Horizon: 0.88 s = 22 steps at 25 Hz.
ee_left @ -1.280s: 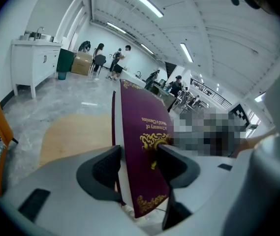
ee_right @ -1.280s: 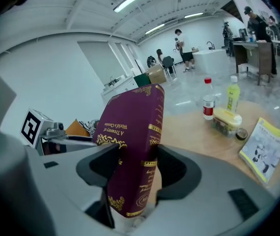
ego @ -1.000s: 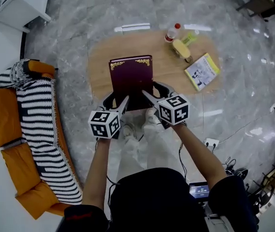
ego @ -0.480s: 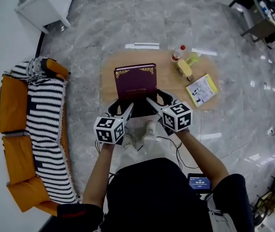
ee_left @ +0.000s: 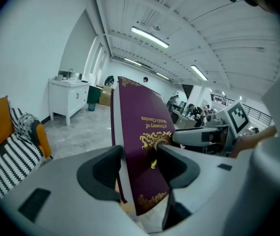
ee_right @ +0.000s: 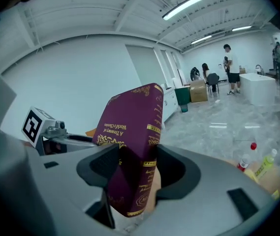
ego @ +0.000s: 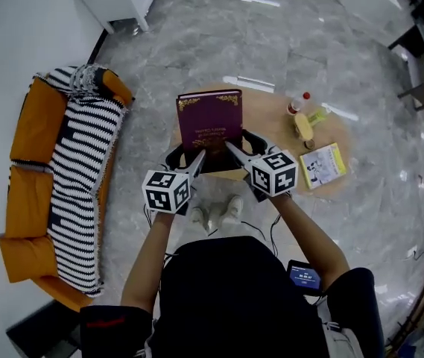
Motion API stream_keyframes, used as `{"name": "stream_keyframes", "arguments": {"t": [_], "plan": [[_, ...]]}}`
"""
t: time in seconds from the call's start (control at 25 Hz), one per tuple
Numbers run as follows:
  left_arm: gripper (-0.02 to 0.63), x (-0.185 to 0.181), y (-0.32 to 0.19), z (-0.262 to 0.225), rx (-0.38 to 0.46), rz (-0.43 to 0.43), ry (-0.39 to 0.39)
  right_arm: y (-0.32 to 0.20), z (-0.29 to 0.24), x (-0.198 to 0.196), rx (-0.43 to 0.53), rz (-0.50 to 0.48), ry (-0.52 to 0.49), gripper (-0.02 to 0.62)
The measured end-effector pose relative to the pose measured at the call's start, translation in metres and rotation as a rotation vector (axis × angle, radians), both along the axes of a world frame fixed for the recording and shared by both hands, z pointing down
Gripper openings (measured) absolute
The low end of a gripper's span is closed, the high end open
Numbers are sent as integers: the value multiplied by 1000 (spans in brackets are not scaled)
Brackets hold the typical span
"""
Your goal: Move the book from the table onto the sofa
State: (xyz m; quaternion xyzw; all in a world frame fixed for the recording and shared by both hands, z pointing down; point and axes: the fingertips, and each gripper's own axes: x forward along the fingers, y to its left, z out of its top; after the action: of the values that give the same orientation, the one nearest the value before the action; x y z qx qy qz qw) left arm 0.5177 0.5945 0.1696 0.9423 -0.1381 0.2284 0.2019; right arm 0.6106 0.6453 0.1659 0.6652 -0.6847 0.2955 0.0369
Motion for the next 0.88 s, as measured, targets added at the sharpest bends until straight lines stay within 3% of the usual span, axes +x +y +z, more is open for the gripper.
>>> {"name": "stream_keyframes", "arguments": {"t": [0.48, 0.88], "plan": [[244, -83, -23, -19, 36, -292, 40, -51, -20, -70, 67, -285, 2, 244], [242, -171, -62, -37, 71, -440, 78, -104, -39, -156, 97, -418, 12, 244]]}}
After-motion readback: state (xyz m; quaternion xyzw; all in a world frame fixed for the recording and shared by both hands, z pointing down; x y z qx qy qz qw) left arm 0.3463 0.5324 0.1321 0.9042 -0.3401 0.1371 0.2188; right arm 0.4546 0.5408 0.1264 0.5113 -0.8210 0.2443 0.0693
